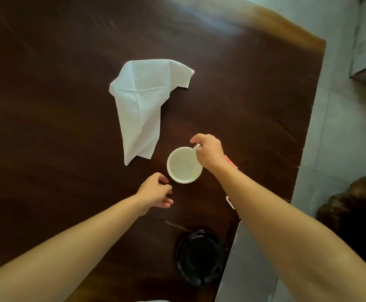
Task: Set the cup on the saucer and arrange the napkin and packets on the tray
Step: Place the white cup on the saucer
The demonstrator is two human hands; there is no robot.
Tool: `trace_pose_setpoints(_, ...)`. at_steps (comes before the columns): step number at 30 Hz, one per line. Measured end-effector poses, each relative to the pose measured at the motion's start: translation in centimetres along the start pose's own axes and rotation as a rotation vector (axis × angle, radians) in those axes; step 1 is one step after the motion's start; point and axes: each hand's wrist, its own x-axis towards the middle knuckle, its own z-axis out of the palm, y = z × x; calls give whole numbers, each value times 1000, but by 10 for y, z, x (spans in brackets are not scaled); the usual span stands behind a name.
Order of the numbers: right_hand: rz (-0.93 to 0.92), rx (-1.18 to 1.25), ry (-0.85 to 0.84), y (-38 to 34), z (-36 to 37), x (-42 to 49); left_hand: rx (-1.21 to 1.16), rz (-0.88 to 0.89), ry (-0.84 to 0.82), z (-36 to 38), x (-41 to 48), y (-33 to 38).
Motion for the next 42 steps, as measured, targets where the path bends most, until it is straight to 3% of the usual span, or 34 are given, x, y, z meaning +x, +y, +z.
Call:
trace_pose_setpoints(5,56,85,-39,-4,4,2,-87,9,-73,6,11,8)
trace_pose_setpoints(11,146,89,-104,12,3,-7,-107,48,-20,-1,12,10)
trace_pose_setpoints(14,159,89,-242,26,12,-23,-165,68,37,-7,10,8)
trace_pose_setpoints(17,171,225,-489,34,24,-50,-233,81,74,-13,6,8)
trace_pose_setpoints(19,137,287,-540,34,36,-70,-247,88,67,-17,0,10)
trace_pose_setpoints(25,143,596,-475,34,70,-115,-139,109,37,-24,-23,5)
trace_pose_setpoints(33,63,490,-306,42,72,-161,3,166,-62,-16,-74,-11)
trace_pose_setpoints(42,61,624,-212,77,51,-234,325,364,-271,26,-128,-40)
